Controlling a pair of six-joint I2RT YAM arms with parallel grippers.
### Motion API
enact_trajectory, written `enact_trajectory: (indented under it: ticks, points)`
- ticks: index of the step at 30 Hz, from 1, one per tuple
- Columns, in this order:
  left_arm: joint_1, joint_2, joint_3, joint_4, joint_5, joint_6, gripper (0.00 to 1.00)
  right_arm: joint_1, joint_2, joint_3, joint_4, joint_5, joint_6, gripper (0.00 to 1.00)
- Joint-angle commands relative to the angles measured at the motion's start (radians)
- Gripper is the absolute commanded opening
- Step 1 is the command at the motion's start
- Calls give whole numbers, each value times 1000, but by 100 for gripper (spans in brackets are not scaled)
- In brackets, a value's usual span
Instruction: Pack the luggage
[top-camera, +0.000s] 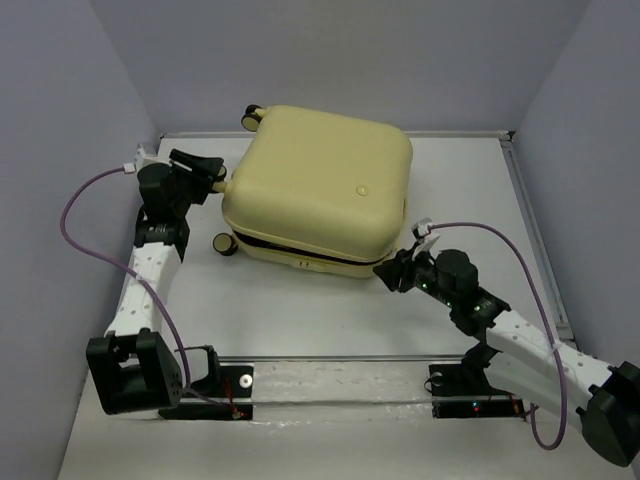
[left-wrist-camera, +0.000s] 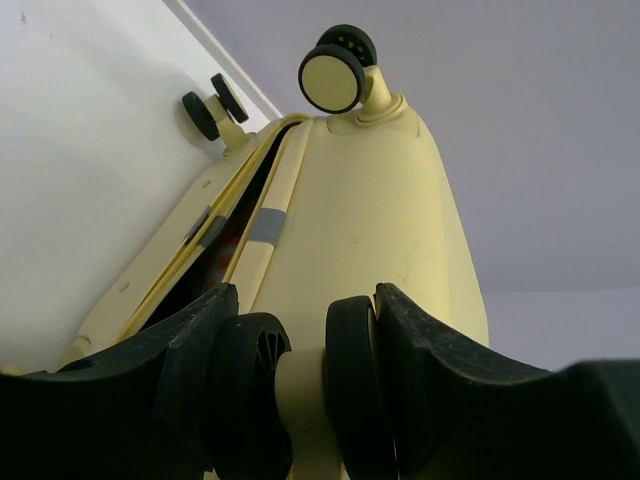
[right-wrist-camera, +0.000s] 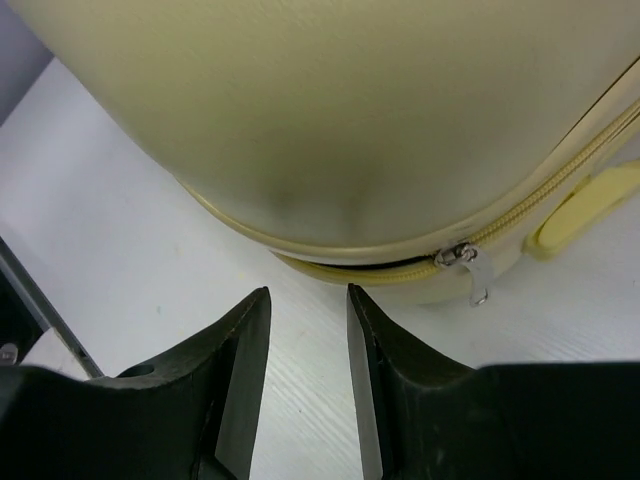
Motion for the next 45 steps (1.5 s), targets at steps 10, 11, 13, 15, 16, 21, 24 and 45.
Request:
enact_trajectory:
  ticks: [10,11,13,15,16,21,24,45]
  points:
    - [16,-150,-120,38,3,185,6,-6,-110,1,-81,117,87,44]
    - [16,-155,-127,41,4,185,6,-6,-134,3,-131,160,101,44]
    - [16,-154,-141,49,1,187,6,-6,-153,4,-170,231,128,45]
    - [16,-134,-146,57,0,193,6,-18,-160,4,-216,246,132,45]
    - [17,-125,-138,52,1,199,6,-32,-157,6,-220,243,129,46]
    - [17,-88,-140,51,9,213,7,-56,-128,41,-248,231,101,46]
    - [17,-94,-146,43,4,233,24,-90,-122,67,-268,229,84,47]
    - [17,-243,-87,-69,147,205,6,-187,-100,118,-284,50,61,47]
